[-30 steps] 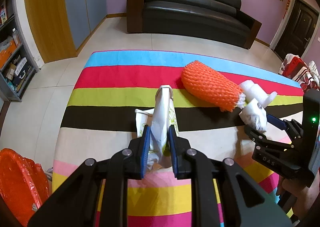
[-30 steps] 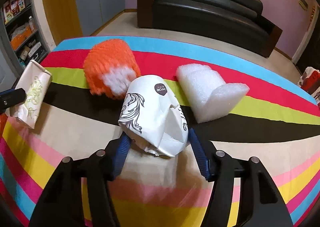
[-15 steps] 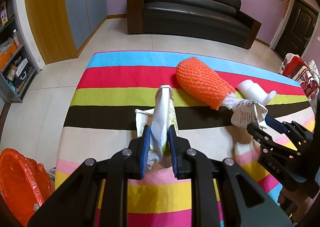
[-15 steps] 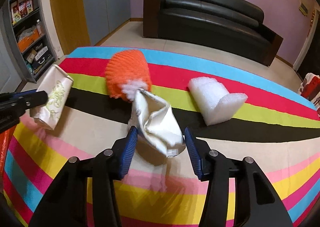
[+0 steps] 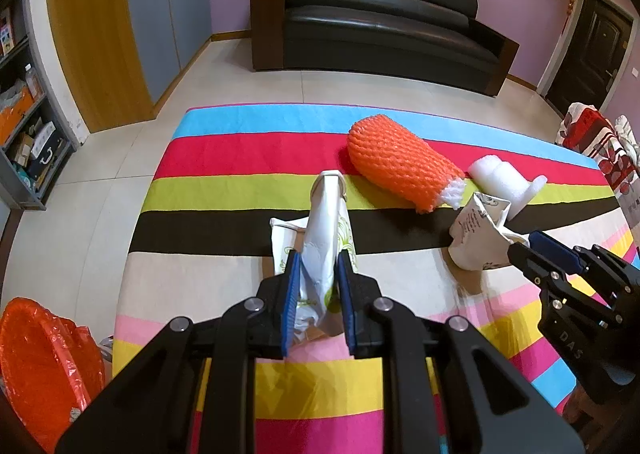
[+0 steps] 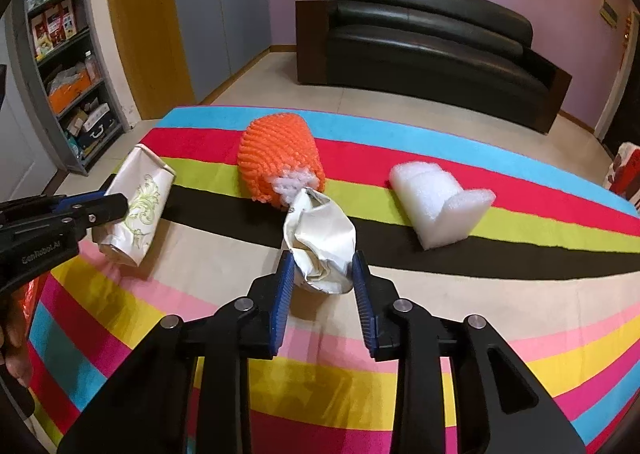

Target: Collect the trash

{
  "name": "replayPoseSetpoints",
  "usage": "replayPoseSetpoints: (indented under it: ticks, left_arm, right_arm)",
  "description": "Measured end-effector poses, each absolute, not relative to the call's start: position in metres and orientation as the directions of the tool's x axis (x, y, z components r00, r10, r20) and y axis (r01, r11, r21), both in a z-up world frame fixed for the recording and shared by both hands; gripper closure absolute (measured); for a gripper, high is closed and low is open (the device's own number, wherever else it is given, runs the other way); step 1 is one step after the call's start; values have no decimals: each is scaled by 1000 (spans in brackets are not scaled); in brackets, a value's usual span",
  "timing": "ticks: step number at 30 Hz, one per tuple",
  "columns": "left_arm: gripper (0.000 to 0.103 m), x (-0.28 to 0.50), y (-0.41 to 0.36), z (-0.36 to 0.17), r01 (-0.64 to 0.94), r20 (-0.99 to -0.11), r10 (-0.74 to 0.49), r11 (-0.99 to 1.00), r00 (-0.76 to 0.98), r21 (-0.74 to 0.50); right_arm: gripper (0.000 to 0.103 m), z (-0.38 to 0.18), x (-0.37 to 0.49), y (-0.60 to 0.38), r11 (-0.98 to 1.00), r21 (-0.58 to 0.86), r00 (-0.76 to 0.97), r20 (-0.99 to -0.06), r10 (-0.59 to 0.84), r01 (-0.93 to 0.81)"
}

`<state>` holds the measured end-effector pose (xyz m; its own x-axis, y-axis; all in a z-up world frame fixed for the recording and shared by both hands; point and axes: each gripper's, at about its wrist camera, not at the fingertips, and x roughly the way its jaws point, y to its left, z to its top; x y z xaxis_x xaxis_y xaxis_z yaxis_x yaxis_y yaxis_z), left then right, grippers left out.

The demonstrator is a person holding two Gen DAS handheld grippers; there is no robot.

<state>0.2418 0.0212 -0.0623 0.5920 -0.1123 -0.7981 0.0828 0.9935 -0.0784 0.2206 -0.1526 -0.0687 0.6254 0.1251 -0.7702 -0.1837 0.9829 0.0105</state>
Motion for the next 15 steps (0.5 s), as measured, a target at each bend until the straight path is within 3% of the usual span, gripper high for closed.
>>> replayPoseSetpoints:
  ticks: [4,12,15]
  left_arm:
    - [84,243,22,-63,78,-798,-112,994,592,-81]
    - [84,243,22,-65,79,-800,-111,994,589,-80]
    - [84,242,23,-64,79,-800,-117,993,588,-87]
  right_arm:
    - [44,-72,224,-158,988,22,628,-770,114,-153]
    - [29,-77,236,-155,986,31,620,-774,128,-166]
    - [29,-79,241,-152,985,15,620,-775,119,-172]
